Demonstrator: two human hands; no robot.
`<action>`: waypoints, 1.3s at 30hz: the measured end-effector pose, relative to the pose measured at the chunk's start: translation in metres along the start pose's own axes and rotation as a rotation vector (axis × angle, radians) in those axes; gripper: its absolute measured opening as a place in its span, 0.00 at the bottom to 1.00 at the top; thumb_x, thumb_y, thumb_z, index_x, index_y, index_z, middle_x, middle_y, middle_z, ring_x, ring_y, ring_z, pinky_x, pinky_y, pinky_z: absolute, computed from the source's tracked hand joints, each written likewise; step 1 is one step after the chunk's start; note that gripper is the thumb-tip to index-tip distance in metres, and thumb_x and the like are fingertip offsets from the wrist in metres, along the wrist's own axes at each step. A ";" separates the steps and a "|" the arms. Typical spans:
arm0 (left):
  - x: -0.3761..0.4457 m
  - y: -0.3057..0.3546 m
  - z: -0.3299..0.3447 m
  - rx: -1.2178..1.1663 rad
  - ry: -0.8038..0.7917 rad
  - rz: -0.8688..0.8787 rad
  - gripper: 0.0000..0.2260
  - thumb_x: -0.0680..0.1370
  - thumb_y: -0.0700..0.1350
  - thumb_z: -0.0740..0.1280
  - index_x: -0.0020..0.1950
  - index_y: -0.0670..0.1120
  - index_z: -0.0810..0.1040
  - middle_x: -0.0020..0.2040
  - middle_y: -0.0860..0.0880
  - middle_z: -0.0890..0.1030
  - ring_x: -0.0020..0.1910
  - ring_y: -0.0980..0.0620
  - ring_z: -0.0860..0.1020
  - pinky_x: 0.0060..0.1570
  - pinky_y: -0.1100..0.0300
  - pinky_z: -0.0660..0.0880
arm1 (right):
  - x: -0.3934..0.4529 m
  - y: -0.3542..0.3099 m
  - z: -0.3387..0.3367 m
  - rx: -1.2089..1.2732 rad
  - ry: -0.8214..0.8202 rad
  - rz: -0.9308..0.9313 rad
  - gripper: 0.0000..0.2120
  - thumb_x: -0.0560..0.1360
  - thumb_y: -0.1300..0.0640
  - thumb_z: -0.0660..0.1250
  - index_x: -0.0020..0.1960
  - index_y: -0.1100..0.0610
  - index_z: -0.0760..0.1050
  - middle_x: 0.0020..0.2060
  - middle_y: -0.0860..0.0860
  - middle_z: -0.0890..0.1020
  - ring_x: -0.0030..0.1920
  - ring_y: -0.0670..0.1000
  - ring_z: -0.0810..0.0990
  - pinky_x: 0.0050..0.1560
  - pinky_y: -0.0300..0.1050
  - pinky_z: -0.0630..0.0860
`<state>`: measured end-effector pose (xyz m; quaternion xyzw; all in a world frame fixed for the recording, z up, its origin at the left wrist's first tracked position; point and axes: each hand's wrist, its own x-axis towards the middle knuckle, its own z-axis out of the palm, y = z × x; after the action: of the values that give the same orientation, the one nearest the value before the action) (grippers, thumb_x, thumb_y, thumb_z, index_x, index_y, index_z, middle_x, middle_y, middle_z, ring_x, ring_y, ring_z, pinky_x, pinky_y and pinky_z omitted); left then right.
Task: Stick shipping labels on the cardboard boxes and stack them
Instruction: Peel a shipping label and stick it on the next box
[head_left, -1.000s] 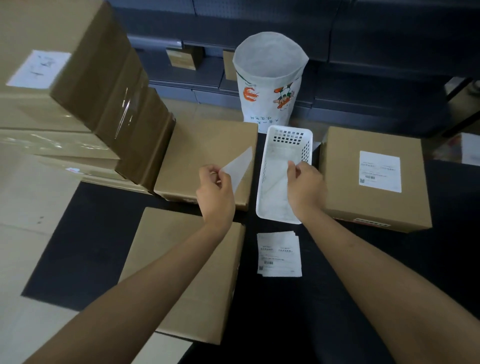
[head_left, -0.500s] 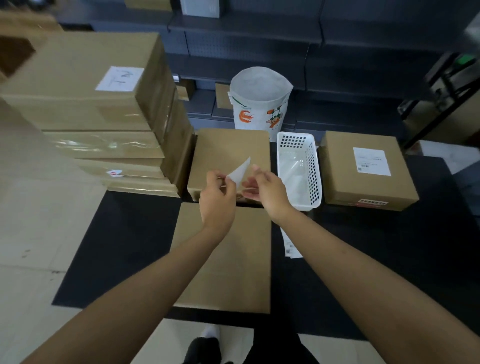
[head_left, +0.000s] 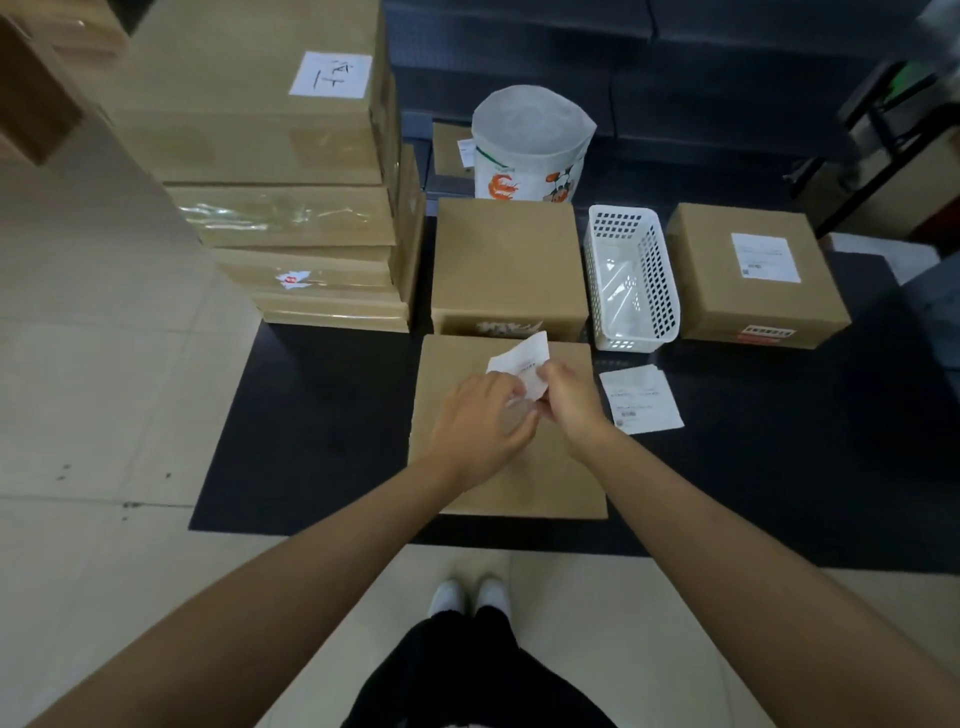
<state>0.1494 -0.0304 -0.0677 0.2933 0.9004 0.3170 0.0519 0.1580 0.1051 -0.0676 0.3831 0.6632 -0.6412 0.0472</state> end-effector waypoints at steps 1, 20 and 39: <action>-0.006 -0.004 0.003 -0.003 -0.017 -0.003 0.12 0.78 0.54 0.64 0.56 0.49 0.75 0.56 0.51 0.78 0.53 0.53 0.74 0.50 0.61 0.68 | -0.001 0.005 -0.001 -0.006 -0.005 0.025 0.10 0.77 0.60 0.57 0.45 0.59 0.77 0.44 0.57 0.83 0.44 0.54 0.81 0.50 0.51 0.77; -0.020 -0.041 0.021 0.124 -0.033 -0.088 0.09 0.80 0.44 0.59 0.56 0.46 0.77 0.53 0.49 0.79 0.51 0.53 0.73 0.51 0.62 0.66 | 0.011 0.043 -0.006 -0.200 0.104 0.102 0.10 0.80 0.55 0.57 0.48 0.55 0.76 0.46 0.52 0.80 0.47 0.53 0.78 0.50 0.49 0.73; -0.010 -0.044 0.040 0.341 -0.233 -0.022 0.15 0.79 0.44 0.59 0.66 0.48 0.72 0.64 0.50 0.72 0.61 0.49 0.69 0.61 0.57 0.63 | 0.014 0.056 -0.001 -0.981 0.203 -0.209 0.12 0.80 0.52 0.57 0.58 0.58 0.71 0.54 0.55 0.76 0.49 0.52 0.76 0.43 0.44 0.73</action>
<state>0.1468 -0.0425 -0.1269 0.3229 0.9320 0.1235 0.1088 0.1809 0.1055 -0.1210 0.3081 0.9220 -0.2154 0.0924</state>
